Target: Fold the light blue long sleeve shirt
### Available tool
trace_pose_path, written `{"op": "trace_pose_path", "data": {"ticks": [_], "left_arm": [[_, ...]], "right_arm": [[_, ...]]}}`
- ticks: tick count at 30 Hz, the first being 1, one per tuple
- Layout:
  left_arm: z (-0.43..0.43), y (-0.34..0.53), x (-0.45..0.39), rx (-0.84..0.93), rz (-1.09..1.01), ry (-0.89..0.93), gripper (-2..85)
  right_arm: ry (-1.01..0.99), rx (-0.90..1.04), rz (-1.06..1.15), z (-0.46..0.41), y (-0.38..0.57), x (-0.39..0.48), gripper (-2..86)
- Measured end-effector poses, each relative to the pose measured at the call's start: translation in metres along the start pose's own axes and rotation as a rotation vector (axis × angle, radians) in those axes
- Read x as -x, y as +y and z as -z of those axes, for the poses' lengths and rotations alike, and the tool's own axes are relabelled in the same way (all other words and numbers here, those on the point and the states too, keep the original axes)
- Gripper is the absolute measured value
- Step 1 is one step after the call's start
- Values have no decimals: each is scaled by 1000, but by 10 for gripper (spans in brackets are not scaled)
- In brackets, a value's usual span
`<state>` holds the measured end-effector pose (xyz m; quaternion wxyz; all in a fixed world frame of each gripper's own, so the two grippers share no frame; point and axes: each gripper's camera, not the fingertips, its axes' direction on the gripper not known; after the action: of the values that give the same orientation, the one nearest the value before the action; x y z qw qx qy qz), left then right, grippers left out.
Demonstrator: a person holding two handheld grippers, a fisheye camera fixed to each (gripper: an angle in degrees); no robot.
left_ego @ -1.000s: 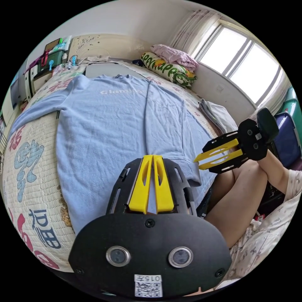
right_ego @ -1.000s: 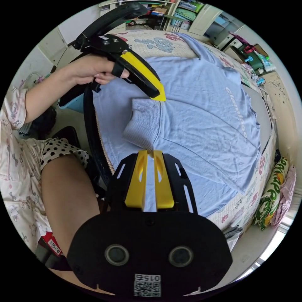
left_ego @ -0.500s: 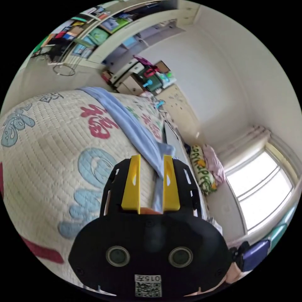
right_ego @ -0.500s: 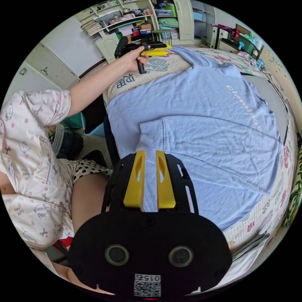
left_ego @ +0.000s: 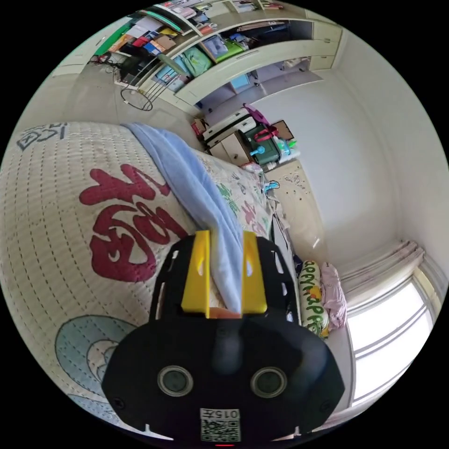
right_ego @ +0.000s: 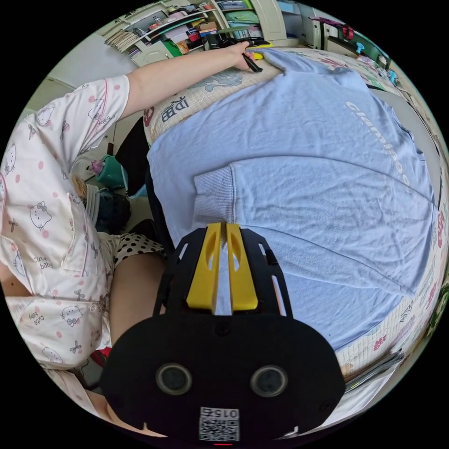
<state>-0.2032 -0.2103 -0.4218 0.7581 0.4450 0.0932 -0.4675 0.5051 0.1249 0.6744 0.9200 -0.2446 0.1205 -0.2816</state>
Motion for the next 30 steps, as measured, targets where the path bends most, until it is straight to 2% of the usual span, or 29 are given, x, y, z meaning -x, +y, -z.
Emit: {"op": "trace_pose_path", "data": {"ticks": [1,3,5,6,7,8,9,10,11,13,15,19,24,26,30], "left_arm": [[8,10,-4,-56,-15,44,24],[22,32,-37,-138,-181,-11,12],[38,84,-107,-210,-573,-88,6],[44,104,-125,-227,-698,-46,6],[60,158,-162,-248,-981,65,5],[76,229,-194,-213,-1311,160,5],[82,270,-205,-159,-1495,207,6],[88,355,-211,1,-1835,273,7],[90,428,-199,166,-2038,312,7],[89,507,-164,311,-2236,312,7],[85,547,-139,385,-2242,262,7],[73,576,-108,464,-2025,188,3],[67,603,-79,502,-1911,82,12],[73,610,-76,494,-1832,114,27],[82,636,-89,490,-1795,230,66]], "right_arm": [[5,6,6,14,-8,0,16],[14,13,11,35,-20,1,14],[22,15,11,65,-37,2,13],[22,15,9,72,-41,1,13],[19,14,4,88,-50,0,12],[14,12,-1,104,-59,-1,11],[10,11,-4,112,-63,-2,11],[3,10,-7,129,-72,-3,12],[-7,12,-6,146,-82,-3,13],[-20,19,3,175,-94,-4,18],[-59,2,0,209,-102,-7,27],[-202,-82,-8,293,-111,-24,39],[-176,-256,-113,399,-123,-66,45],[-83,-393,-268,460,-114,-103,54],[127,-479,-630,525,-88,-171,77]]}}
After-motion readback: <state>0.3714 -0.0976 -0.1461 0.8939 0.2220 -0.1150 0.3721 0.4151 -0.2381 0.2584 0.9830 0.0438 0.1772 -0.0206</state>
